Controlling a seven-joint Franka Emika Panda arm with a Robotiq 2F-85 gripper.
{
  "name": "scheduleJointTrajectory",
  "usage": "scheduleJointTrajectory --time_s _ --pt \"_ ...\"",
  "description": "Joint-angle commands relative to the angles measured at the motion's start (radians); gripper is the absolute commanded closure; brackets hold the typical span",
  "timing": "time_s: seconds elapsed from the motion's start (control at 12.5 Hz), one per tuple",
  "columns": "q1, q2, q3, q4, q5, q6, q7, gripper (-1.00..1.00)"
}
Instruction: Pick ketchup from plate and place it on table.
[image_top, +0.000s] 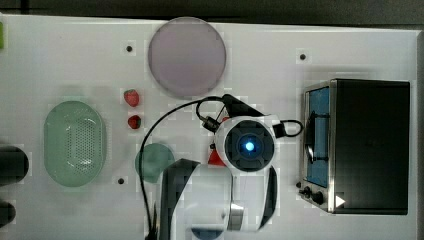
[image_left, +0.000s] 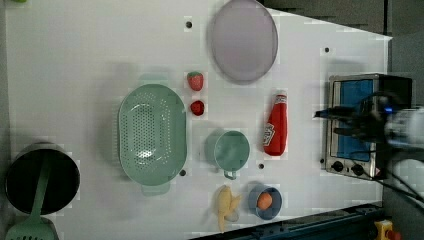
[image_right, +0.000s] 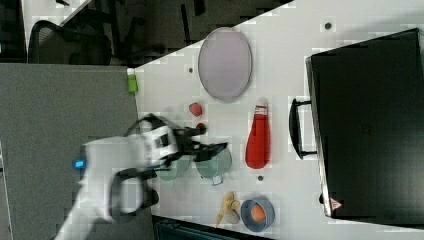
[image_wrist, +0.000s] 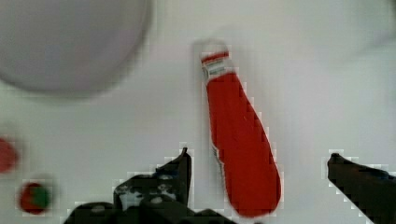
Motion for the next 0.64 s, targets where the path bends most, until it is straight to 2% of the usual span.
scheduleJointTrajectory --time_s 0.08,0.4,0.56,0.64 --pt "-0.001 -0.125 0.007 0.139 0.0 -0.202 0.279 -1.0" --pt "-0.001 -0.172 0.009 0.309 -0.003 -0.513 0.321 -1.0" --pt "-0.001 -0.172 0.012 0.345 -0.003 -0.602 0.321 -1.0" --pt "-0.001 -0.172 0.013 0.352 -0.003 -0.592 0.321 -1.0"
